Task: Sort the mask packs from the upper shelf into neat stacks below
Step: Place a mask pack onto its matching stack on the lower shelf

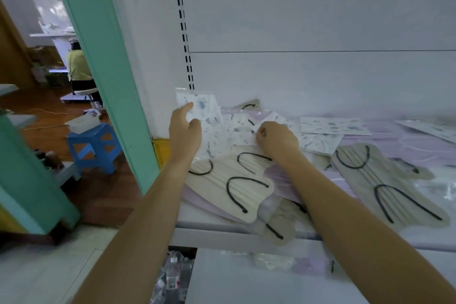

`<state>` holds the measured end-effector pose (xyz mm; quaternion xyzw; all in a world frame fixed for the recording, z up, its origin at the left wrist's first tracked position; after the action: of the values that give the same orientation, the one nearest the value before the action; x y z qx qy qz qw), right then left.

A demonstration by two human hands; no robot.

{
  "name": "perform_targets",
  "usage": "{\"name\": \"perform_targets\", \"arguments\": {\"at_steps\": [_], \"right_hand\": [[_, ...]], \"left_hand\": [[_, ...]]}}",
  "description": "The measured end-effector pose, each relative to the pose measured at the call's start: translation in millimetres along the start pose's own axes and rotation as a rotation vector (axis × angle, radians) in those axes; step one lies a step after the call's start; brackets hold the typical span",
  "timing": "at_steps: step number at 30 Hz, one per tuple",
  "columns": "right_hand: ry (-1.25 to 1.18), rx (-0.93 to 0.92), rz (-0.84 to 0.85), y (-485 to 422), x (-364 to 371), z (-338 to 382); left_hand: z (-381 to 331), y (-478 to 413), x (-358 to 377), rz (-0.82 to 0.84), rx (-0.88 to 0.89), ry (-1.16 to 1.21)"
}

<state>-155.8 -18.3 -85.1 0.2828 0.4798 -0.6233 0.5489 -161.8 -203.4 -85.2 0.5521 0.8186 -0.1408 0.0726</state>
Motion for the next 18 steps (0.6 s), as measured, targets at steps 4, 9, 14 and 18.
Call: {"name": "perform_targets", "arguments": {"at_steps": [4, 9, 14, 18], "right_hand": [[-0.338, -0.103, -0.404, 5, -8, 3], [-0.385, -0.485, -0.055, 13, -1, 18], [-0.276, -0.406, 0.035, 7, 11, 11], [0.015, -0.288, 0.249, 0, 16, 2]], "left_hand": [[-1, 3, 1, 0.062, -0.103, 0.019], [-3, 0, 10, 0.23, -0.113, -0.084], [5, 2, 3, 0.184, -0.058, -0.165], [2, 1, -1, 0.101, -0.086, -0.044]]}}
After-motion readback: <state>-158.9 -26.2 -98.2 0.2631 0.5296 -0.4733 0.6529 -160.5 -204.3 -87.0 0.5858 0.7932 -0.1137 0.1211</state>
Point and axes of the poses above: each hand's wrist, its own y-axis away from the middle knuckle, its own x-axis out of the palm, z = x × y, the point moved 1 cm from there along -y, towards the middle knuckle, and after that the axes turned 15 degrees about -x, right-handed, at the moved point
